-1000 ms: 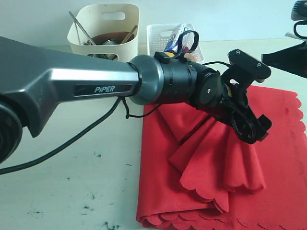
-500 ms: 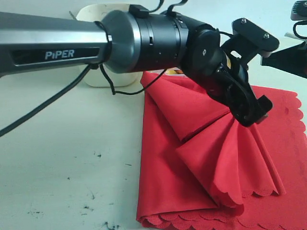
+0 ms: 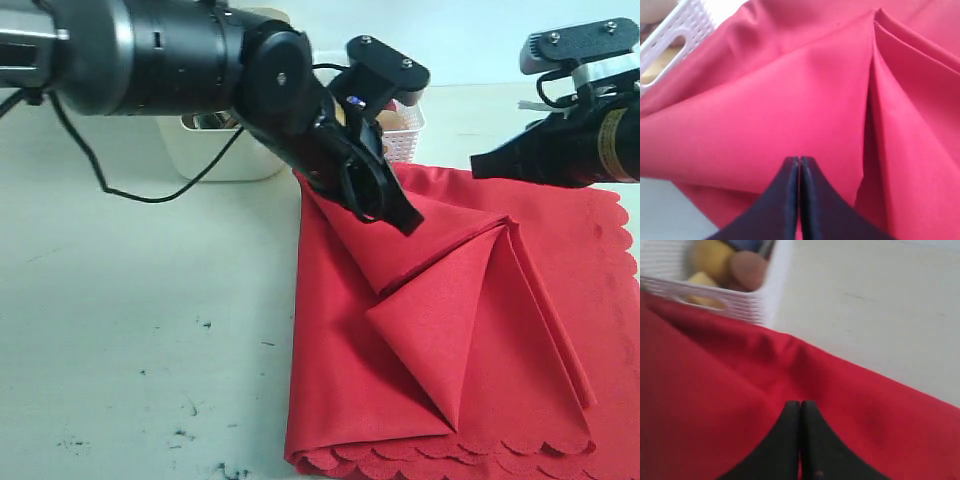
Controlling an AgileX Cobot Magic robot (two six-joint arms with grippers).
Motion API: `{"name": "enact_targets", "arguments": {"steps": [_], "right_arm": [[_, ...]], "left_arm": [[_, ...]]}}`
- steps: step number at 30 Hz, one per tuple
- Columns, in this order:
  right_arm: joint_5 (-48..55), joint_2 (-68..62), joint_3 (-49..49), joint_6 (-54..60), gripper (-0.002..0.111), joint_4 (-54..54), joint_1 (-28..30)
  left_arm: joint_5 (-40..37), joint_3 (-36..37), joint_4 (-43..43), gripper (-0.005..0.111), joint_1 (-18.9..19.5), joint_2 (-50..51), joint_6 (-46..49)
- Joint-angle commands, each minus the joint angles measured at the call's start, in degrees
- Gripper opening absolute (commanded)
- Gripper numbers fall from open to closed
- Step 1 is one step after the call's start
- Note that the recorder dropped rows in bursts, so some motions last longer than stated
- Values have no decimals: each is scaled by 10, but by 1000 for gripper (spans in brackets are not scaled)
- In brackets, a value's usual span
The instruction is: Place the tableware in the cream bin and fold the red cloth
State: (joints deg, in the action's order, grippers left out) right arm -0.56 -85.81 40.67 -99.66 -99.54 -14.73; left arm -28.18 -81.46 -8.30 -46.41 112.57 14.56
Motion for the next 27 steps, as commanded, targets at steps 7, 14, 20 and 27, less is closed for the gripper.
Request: {"name": "enact_targets", "arguments": {"steps": [7, 14, 20, 27], "right_arm": [[-146, -69, 41, 12, 19, -4, -48], [-1, -144, 91, 54, 71, -4, -162], [43, -192, 95, 81, 81, -4, -166], [51, -227, 95, 83, 79, -4, -166]], "left_arm": [[220, 275, -32, 1, 47, -182, -4], [331, 396, -32, 1, 76, -232, -4], [393, 453, -38, 1, 115, -232, -4], [420, 461, -54, 1, 132, -232, -7]]}}
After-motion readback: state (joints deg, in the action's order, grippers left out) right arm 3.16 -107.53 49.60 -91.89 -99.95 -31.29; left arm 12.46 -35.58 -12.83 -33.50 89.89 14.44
